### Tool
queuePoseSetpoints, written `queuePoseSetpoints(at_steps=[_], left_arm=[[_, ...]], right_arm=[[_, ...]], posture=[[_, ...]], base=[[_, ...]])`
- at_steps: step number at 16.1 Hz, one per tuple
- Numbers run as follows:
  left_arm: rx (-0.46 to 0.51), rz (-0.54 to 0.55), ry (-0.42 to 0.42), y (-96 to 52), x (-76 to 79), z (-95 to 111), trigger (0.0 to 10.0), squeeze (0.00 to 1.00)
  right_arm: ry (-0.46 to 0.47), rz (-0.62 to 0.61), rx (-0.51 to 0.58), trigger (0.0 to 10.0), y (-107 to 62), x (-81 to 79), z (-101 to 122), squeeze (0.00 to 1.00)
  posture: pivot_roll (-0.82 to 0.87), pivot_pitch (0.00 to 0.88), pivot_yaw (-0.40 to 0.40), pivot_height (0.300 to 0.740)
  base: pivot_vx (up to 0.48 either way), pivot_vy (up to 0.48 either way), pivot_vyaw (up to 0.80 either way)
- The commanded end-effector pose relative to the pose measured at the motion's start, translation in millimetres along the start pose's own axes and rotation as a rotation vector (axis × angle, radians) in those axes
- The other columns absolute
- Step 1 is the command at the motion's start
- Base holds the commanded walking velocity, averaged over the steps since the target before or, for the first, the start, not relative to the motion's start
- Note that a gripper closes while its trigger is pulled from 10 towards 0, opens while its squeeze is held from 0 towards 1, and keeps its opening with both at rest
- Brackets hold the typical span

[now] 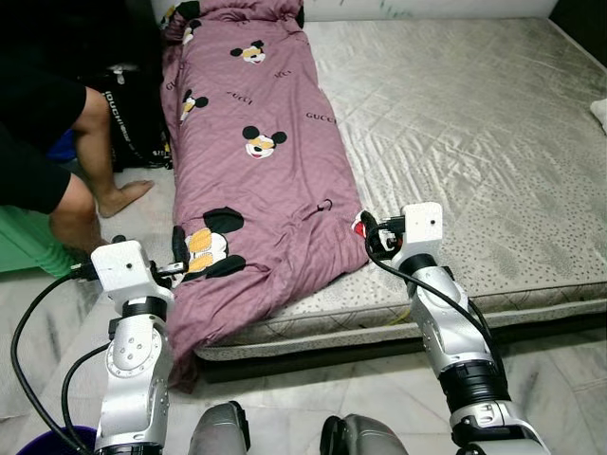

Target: Clean up the room

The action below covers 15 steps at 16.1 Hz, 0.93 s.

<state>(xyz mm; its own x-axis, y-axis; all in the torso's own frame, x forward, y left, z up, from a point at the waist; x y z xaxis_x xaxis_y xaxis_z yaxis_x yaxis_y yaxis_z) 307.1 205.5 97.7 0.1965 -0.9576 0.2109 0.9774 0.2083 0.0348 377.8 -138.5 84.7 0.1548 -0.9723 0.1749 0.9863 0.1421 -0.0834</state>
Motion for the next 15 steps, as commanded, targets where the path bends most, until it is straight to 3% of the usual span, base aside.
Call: queuePoseSetpoints(at_steps=[1, 10, 15], left_arm=[[0.009, -0.003, 0.012, -0.5, 0.7, 3, 10.0, 0.00], [0.003, -0.013, -0.005, 1.1, 7.6, 1, 10.0, 0.00], [0.005, -0.020, -0.007, 2.0, 11.7, 1, 10.0, 0.00]], right_arm=[[0.008, -0.010, -0.002, 10.0, -1.8, 1.6, -1, 0.00], [0.023, 0.005, 0.008, 10.0, -3.9, -2.3, 0, 0.00], [0.031, 0.031, 0.009, 10.0, -4.1, -6.3, 0, 0.00]], posture=[[-0.01, 0.125, -0.024, 0.740], [-0.01, 0.137, -0.024, 0.740], [-0.01, 0.128, -0.027, 0.687]], base=[[0.000, 0.000, 0.00], [0.000, 0.000, 0.00], [0.000, 0.000, 0.00]])
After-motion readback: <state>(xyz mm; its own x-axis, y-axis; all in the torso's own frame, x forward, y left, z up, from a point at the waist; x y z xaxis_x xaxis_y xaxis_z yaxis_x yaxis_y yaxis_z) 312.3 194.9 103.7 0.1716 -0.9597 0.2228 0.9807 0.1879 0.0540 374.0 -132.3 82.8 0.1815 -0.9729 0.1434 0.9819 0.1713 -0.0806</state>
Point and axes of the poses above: a point about 5 cm out from each wrist's last joint towards the gripper, its own y axis pointing out of the wrist towards the gripper, its own z axis along the axis of the wrist's last joint, x = y × z, the point moved 6 cm from there along y, pointing out of the wrist towards the gripper, and after that the axes turned 8 degrees about -y, right-handed, at the moved point
